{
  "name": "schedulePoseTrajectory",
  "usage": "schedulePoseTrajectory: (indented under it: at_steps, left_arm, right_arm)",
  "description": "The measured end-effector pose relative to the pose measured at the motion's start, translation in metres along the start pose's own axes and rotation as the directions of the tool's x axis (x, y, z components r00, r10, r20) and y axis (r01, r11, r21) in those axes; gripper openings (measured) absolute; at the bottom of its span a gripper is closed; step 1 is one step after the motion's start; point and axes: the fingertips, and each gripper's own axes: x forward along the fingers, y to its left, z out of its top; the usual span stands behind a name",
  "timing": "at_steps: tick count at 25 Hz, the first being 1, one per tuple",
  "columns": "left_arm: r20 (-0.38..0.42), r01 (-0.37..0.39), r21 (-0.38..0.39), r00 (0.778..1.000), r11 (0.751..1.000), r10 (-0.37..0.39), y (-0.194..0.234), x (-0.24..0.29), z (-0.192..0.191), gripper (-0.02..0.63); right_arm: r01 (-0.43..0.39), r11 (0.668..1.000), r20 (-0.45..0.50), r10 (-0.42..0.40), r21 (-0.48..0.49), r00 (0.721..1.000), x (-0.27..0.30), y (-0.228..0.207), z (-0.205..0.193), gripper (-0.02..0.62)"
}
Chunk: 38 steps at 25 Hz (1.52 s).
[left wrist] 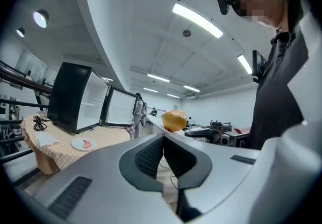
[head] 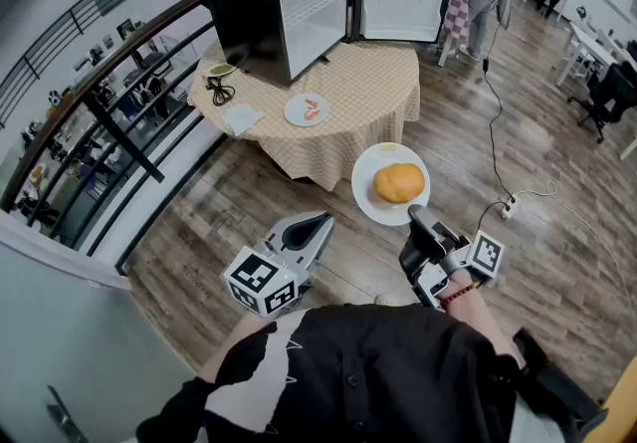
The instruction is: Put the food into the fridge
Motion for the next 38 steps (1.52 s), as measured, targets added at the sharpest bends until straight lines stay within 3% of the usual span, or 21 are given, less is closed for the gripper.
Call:
schedulePoseTrajectory:
  at_steps: [10,17,25,31,38]
  left_arm:
    - [0.016,-0.021,0.018,1.0,1.0,0.02,-0.001,0.011,-0.003,0.013]
    - [-0.003,-0.044,0.012,0.999,0.999,0.044,-0.001,0.068,0.008,0.012]
    - [0.041,-0.111,-0.033,0.993,0.993,0.112,0.024,0.15,0.016,0.012]
    - [0.082,-0.159,-0.048,0.983,0.986,0.163,0.015,0.199,0.019,0.013]
    - [0.071,-0.192,-0.076,0.978,0.978,0.198,0.021,0.238,0.017,0.013]
  right_arm:
    - [-0.043,0.999,-0.015,0.043,-0.014,0.999,0.002,0.002,0.013,0.026]
    - [-0.092,0.995,-0.028,0.093,0.042,0.995,0.018,0.006,0.069,0.026]
    - [-0.05,0.999,-0.124,0.048,-0.019,0.991,0.052,-0.007,0.133,0.026]
    - [-0.006,1.0,-0.183,0.002,-0.023,0.983,0.055,-0.016,0.179,0.026]
    - [0.002,1.0,-0.159,0.002,0.026,0.987,0.082,-0.02,0.212,0.026]
